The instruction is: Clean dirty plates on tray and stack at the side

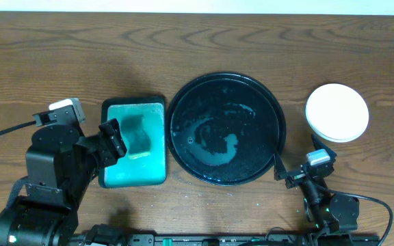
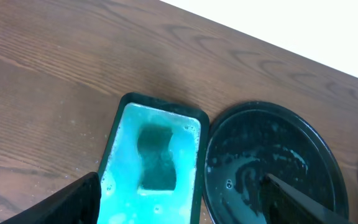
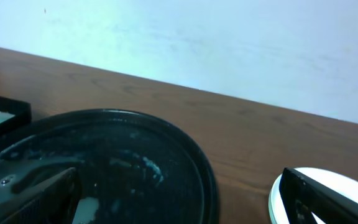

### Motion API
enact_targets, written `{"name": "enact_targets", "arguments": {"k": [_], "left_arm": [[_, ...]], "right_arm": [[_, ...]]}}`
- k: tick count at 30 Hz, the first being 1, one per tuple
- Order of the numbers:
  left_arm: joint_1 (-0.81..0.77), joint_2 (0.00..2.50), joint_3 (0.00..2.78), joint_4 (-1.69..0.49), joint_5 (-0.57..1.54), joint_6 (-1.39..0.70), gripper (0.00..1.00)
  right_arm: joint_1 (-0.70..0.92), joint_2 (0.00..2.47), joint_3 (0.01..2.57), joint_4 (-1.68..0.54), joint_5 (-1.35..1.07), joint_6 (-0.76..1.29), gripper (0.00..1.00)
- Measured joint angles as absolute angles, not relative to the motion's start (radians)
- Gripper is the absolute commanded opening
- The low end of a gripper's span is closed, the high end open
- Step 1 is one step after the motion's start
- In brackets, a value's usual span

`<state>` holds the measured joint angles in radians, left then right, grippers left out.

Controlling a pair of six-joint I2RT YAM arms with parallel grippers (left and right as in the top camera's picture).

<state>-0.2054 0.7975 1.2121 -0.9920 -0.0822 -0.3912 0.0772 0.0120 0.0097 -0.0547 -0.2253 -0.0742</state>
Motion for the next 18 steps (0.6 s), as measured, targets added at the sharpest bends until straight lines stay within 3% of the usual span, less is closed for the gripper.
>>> {"name": "enact_targets", "arguments": {"k": [18], "left_arm": [[-0.201, 0.791, 1.211, -0.992, -0.082, -0.391, 0.81]], "right_arm": [[0.077, 0.012, 0.01, -0.055, -0.224, -0.075, 0.99]]}}
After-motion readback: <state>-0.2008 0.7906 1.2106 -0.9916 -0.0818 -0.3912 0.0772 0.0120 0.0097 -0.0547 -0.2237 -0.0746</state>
